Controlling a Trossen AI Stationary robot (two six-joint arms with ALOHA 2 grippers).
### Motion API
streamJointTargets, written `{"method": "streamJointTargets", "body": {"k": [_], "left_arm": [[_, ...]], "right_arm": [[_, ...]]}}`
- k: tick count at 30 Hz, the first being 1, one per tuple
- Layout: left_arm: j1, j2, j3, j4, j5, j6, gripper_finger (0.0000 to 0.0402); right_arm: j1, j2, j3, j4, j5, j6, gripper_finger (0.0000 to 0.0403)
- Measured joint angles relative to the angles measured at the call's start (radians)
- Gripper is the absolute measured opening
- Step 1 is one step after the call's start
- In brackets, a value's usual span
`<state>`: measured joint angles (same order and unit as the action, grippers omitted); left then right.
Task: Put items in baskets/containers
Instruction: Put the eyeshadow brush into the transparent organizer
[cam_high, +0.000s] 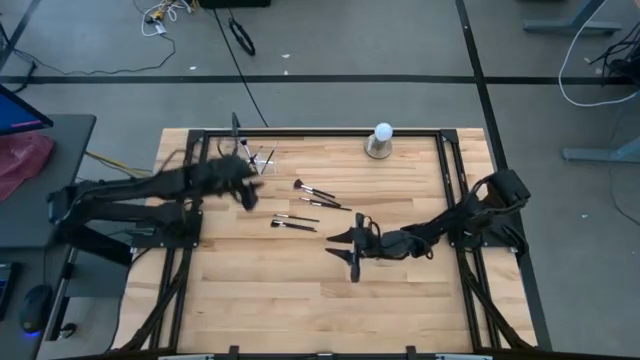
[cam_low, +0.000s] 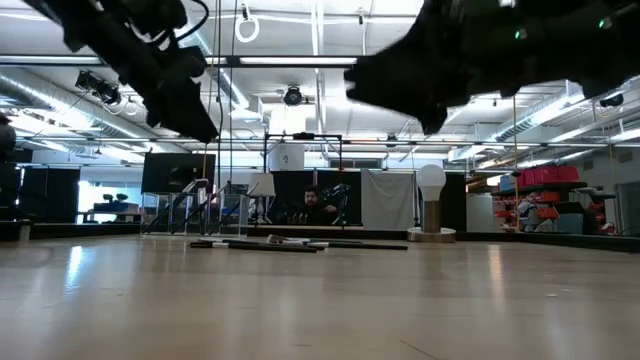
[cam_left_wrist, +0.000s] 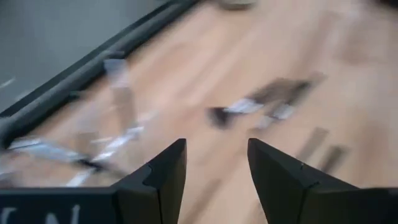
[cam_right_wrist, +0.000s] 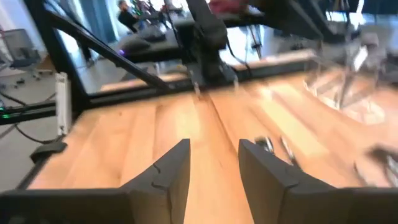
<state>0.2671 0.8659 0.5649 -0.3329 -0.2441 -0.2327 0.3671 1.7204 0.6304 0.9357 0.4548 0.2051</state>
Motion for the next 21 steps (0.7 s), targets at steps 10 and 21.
{"method": "streamJointTargets", "body": {"k": [10, 21], "left_arm": [[-0.425, 0.048, -0.375, 0.77, -0.068, -0.068, 0.0177], [-0.655, 0.053, -0.475, 0.907, -0.373, -0.124, 0.0177]], "right_arm": [[-0.142, 0.137, 0.064, -0.126, -0.099, 0.172, 0.0152], [-0.31, 0.276, 0.381, -0.58, -0.17, -0.02, 0.0193]]}}
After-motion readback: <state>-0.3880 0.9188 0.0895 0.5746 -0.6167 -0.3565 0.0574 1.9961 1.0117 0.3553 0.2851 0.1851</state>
